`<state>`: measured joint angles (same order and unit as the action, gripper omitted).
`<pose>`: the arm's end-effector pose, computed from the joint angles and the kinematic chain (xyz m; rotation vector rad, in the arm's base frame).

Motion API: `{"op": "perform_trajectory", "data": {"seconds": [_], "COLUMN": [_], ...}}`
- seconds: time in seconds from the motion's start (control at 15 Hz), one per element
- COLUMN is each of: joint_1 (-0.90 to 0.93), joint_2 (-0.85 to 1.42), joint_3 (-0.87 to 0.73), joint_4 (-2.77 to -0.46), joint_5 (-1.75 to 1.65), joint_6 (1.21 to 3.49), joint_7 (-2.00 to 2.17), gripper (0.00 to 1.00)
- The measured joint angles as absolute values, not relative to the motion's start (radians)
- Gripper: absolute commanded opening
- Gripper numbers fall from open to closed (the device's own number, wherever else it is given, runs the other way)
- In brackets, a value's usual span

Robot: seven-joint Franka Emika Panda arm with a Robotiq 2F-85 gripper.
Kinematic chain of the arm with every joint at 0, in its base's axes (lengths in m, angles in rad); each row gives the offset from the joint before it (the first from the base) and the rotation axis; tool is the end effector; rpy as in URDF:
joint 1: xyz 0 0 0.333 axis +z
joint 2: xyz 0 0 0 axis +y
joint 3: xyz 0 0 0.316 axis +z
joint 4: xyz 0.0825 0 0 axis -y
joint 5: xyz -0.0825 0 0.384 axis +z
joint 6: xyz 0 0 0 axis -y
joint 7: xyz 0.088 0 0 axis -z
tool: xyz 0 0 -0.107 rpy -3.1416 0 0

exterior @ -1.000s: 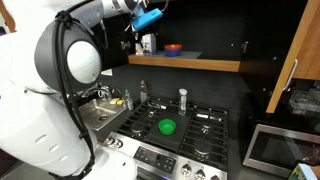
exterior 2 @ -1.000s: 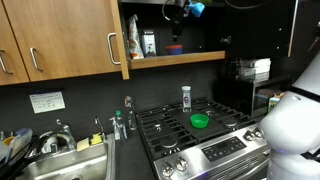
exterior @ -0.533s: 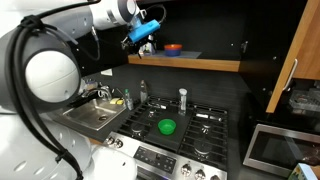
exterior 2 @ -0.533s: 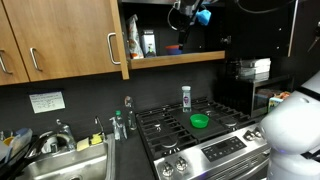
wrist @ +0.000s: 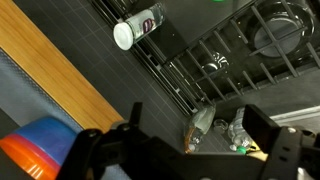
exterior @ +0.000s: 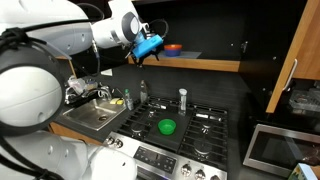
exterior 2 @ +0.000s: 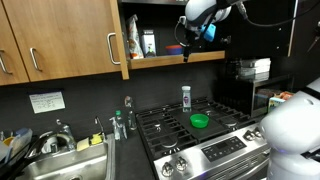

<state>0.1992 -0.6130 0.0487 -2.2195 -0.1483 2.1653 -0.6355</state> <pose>0.3916 0.0990 0.6638 2.4787 1.2444 0.7311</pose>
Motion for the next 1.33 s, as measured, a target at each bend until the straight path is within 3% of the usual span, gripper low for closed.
{"op": "perform_trajectory", "data": {"seconds": [1.33], "joint_1": [0.189], "joint_2": [-0.603], "joint_3": [-0.026], "joint_4": [-2.485], "joint_5": [-0.168], "joint_6": [2.355], "joint_7": [-0.616], "gripper": [1.0]}}
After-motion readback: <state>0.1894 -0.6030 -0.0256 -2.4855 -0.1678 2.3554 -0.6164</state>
